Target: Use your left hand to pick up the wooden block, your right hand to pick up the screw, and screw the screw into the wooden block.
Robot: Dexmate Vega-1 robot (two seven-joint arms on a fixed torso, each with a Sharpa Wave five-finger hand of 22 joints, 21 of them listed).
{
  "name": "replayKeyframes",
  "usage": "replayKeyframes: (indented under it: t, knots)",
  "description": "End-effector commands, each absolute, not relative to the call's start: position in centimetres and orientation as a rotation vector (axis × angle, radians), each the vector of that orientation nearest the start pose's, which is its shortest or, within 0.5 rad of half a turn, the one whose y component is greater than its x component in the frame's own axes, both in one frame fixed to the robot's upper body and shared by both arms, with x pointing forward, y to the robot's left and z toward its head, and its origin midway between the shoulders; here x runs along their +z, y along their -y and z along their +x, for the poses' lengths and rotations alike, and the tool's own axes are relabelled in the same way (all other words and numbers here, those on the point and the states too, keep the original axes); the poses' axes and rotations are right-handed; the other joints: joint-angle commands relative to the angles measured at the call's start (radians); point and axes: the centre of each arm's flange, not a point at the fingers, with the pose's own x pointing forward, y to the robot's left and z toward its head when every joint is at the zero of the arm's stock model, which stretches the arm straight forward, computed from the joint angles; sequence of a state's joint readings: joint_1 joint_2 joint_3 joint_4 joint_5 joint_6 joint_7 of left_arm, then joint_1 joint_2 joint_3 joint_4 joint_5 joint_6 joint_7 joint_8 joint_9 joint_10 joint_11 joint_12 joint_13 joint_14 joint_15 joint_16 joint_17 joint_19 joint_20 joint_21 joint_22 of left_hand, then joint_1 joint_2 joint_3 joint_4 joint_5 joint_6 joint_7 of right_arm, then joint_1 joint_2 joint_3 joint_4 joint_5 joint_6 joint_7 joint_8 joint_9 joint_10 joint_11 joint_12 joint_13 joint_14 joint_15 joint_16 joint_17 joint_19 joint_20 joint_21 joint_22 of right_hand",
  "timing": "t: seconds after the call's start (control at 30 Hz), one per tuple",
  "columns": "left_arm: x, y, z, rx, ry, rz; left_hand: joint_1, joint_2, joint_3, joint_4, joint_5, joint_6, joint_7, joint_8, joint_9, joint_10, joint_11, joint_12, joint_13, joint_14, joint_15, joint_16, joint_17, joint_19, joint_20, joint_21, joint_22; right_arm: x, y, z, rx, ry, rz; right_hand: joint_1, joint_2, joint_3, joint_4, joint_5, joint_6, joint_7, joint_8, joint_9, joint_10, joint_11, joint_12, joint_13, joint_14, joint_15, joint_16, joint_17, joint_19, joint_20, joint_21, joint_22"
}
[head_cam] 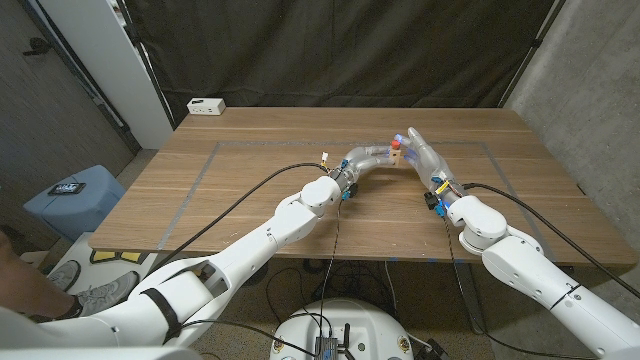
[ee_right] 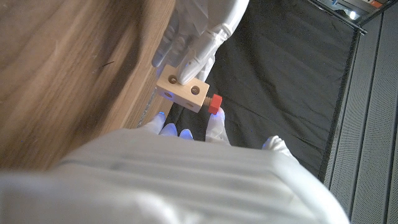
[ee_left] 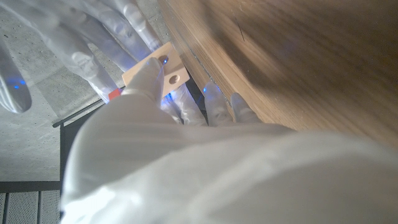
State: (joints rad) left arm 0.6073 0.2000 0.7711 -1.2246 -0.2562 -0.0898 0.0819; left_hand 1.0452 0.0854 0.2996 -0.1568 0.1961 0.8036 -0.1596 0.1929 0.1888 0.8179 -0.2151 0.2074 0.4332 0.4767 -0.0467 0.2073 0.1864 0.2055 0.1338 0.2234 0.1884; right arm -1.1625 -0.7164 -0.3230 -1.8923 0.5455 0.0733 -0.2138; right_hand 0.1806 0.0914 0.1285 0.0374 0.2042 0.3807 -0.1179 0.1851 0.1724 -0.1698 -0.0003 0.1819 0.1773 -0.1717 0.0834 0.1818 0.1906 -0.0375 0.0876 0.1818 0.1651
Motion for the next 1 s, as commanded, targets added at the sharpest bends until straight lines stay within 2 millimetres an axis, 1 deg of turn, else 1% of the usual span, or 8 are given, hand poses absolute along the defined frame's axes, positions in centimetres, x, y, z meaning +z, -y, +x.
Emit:
replayKeyframes:
  t: [0.03, 0.43, 1.0]
  knots:
    - [-2.58, -0.61, 65.25, -0.496, 0.533, 0.333, 0.005, 0.007, 0.006, 0.002, 0.004, 0.0, 0.002, 0.005, 0.004, 0.008, 0.001, 0.004, 0.005, 0.001, -0.051, 0.005, 0.001, 0.004, 0.004, 0.003, 0.006, -4.7, 24.48, 54.53, 0.212, 0.555, -0.127, 0.004, 0.008, 0.009, 0.0, 0.004, 0.012, -0.002, 0.005, 0.003, -0.107, -0.009, 0.005, 0.001, -0.142, -0.009, 0.01, 0.003, 0.005, 0.007, 0.009, 0.005]
    - [-2.67, -0.54, 65.32, -0.5, 0.532, 0.331, 0.007, 0.006, 0.006, 0.001, 0.004, 0.0, 0.0, 0.005, 0.004, 0.008, 0.001, 0.004, 0.005, 0.0, -0.052, 0.006, 0.001, 0.004, 0.003, 0.003, 0.006, -4.77, 24.6, 53.89, 0.206, 0.553, -0.13, 0.005, 0.011, 0.012, -0.002, 0.004, 0.022, 0.0, 0.006, 0.003, -0.106, -0.011, 0.006, 0.001, -0.139, -0.01, 0.012, 0.002, 0.007, 0.01, 0.01, 0.005]
    - [-2.61, -0.58, 65.47, -0.501, 0.533, 0.328, 0.007, 0.007, 0.005, 0.001, 0.003, 0.001, 0.0, 0.006, 0.004, 0.006, 0.001, 0.004, 0.005, 0.0, -0.05, 0.006, 0.001, 0.003, 0.004, 0.003, 0.006, -4.7, 24.5, 53.59, 0.214, 0.545, -0.135, 0.009, 0.017, 0.017, -0.005, 0.005, 0.035, 0.003, 0.007, 0.003, -0.097, -0.012, 0.009, 0.001, -0.135, -0.012, 0.013, 0.001, 0.015, 0.008, 0.012, 0.005]
